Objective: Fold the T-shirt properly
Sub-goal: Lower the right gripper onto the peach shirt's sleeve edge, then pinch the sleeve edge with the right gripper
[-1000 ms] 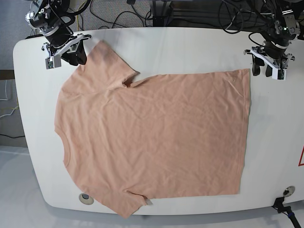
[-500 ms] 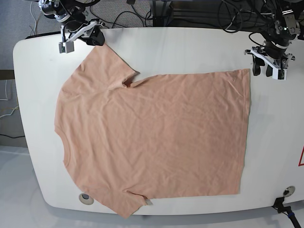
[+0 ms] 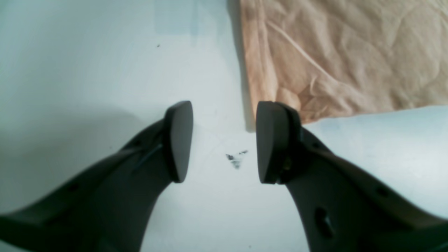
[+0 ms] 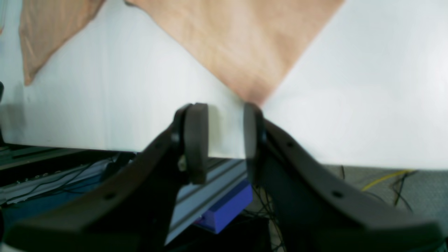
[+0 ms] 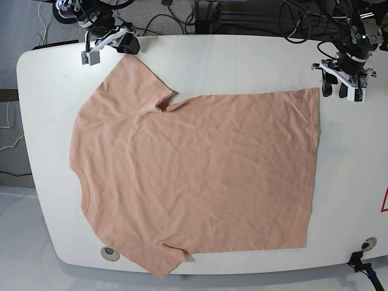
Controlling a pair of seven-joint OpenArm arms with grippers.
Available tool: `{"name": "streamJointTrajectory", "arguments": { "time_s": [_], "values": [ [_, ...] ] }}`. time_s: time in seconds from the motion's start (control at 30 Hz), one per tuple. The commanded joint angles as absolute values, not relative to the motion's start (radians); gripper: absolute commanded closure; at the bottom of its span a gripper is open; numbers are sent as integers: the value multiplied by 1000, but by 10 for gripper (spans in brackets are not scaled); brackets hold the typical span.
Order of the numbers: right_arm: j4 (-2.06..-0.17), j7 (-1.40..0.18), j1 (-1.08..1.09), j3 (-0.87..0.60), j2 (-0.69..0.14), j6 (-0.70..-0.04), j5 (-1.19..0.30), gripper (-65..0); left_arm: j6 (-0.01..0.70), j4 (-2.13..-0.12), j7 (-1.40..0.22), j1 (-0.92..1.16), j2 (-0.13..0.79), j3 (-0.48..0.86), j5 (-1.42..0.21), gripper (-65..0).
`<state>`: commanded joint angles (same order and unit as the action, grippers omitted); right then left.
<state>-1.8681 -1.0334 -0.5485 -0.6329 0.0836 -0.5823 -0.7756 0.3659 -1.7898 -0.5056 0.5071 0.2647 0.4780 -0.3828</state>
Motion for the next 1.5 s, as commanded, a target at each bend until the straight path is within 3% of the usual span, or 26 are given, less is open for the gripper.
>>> {"name": "streamJointTrajectory", "arguments": {
  "time_s": [0.4, 1.5],
  "values": [
    [-1802, -1035, -495, -737, 56, -579, -774, -175, 366, -1790, -506, 507, 265, 476, -383, -271],
    [-1678, -1058, -495, -696, 62, -579, -774, -175, 366, -1788, -506, 484, 265, 475, -378, -271]
  ]
}}
